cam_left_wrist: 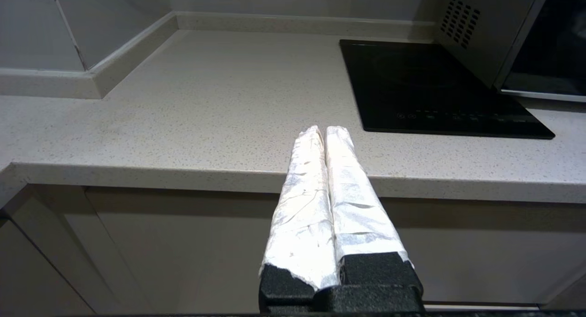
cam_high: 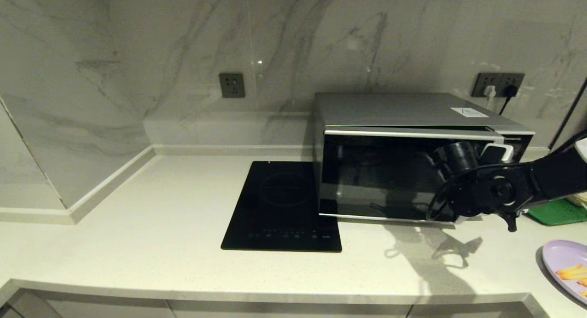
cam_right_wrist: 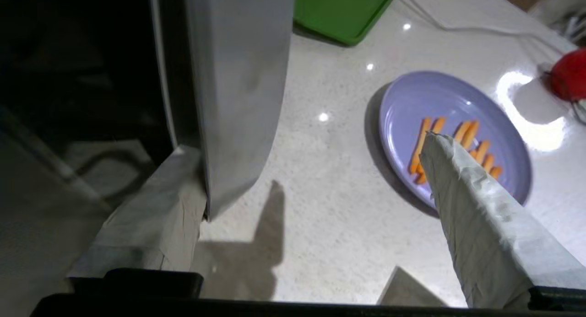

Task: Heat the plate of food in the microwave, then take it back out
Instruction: Open the microwave oven

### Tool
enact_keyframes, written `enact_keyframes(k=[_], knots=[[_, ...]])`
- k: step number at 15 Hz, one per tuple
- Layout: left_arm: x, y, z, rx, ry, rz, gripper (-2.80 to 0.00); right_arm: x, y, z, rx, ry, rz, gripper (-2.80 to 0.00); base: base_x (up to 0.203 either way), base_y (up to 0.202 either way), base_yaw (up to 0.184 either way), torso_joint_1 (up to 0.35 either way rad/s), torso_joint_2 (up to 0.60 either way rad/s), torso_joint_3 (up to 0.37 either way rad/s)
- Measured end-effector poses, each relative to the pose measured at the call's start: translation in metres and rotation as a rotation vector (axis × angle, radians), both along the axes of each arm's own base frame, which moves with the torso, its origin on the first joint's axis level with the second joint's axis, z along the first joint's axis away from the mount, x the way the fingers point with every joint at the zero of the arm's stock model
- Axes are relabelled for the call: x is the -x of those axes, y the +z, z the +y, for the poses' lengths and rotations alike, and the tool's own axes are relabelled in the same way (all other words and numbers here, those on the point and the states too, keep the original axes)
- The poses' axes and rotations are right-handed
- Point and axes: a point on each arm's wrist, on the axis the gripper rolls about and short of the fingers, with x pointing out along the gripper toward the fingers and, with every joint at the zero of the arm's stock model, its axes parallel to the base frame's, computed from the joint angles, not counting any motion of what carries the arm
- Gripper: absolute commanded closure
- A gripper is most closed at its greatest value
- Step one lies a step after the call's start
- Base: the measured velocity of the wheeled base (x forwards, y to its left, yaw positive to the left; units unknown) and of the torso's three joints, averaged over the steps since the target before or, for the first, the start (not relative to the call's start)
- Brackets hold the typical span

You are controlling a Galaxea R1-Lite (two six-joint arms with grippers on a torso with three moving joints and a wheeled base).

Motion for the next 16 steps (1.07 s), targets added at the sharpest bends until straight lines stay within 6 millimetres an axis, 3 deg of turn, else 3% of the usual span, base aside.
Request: enact_keyframes(k=[5,6,8,11,14,16], knots=[[0.000,0.000,0.000,0.000,0.000,-0.001,0.00,0.015,0.018,0.033,-0.034,0.154,-0.004,-2.80,0.000,0.000,0.000,0.000,0.00,0.000],[0.000,0.000,0.000,0.000,0.000,-0.001,0.00,0.019,0.020,0.042,-0.051,0.199,-0.004,0.00,0.000,0.000,0.000,0.000,0.00,0.000],[0.000,0.000,0.000,0.000,0.000,-0.001,0.00,0.033,0.027,0.064,-0.075,0.295,-0.009,0.00,0.000,0.000,0.000,0.000,0.00,0.000],[0.000,0.000,0.000,0.000,0.000,-0.001,0.00,0.075,0.055,0.096,-0.105,0.481,-0.037,0.00,0.000,0.000,0.000,0.000,0.00,0.000],[0.000,0.000,0.000,0.001,0.000,-0.001,0.00,0.115,0.096,0.098,-0.160,0.647,-0.094,0.00,0.000,0.000,0.000,0.000,0.00,0.000],[0.000,0.000,0.000,0.001,0.000,-0.001,0.00,0.125,0.135,0.086,-0.216,0.669,-0.178,0.00,0.000,0.000,0.000,0.000,0.00,0.000]])
